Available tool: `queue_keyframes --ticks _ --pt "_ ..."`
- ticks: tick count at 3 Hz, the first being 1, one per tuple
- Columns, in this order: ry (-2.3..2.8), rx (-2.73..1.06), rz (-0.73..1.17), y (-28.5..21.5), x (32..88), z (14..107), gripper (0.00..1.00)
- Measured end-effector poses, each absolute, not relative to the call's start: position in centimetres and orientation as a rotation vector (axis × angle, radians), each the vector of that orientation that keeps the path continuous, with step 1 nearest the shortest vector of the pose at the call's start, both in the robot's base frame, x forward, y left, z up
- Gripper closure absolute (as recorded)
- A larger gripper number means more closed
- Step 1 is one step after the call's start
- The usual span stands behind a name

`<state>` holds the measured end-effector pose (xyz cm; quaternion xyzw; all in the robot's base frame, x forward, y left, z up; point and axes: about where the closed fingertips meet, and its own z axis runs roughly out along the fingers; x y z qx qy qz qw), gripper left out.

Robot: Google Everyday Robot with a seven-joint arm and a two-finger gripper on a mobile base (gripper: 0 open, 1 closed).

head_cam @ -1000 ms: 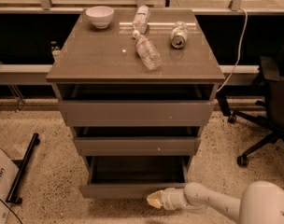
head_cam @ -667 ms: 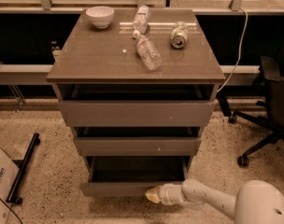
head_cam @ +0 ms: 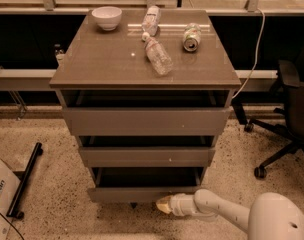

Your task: Close bottom drawer

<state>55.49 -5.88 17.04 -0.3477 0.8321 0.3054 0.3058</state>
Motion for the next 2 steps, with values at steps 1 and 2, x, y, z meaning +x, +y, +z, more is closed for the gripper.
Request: queue_keyframes --ticks 1,2 --pt "2.193 -0.888 0.771 -6.4 57.5 17.1 0.59" --pt "2.177 -0.862 0.736 -6.9 59.8 17.6 0.36"
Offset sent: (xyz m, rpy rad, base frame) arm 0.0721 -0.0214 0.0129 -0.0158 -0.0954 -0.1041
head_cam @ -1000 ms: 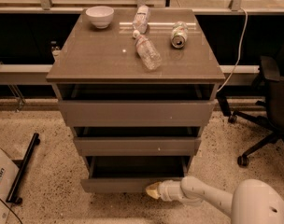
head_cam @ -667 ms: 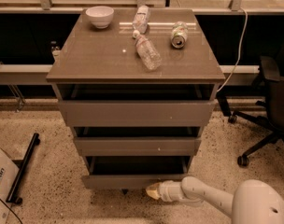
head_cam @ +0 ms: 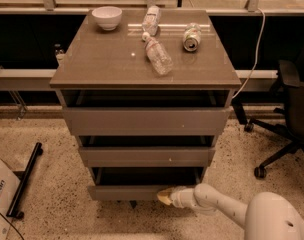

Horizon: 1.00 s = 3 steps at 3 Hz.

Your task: Close bottom drawer

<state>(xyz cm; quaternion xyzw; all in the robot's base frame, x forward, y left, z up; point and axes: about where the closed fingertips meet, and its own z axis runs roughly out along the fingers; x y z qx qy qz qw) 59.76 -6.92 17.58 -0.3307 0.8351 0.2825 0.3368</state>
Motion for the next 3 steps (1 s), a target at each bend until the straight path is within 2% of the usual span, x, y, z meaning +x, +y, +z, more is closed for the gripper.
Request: queue_keyframes --ticks 1,2,3 --pt "2.164 -0.853 0.720 -6.97 61.26 18.00 0.12" --pt "2.138 -0.826 0.748 -7.01 62.01 18.80 0.00" --pt "2.137 -0.825 0.750 -7.01 62.06 18.87 0.00"
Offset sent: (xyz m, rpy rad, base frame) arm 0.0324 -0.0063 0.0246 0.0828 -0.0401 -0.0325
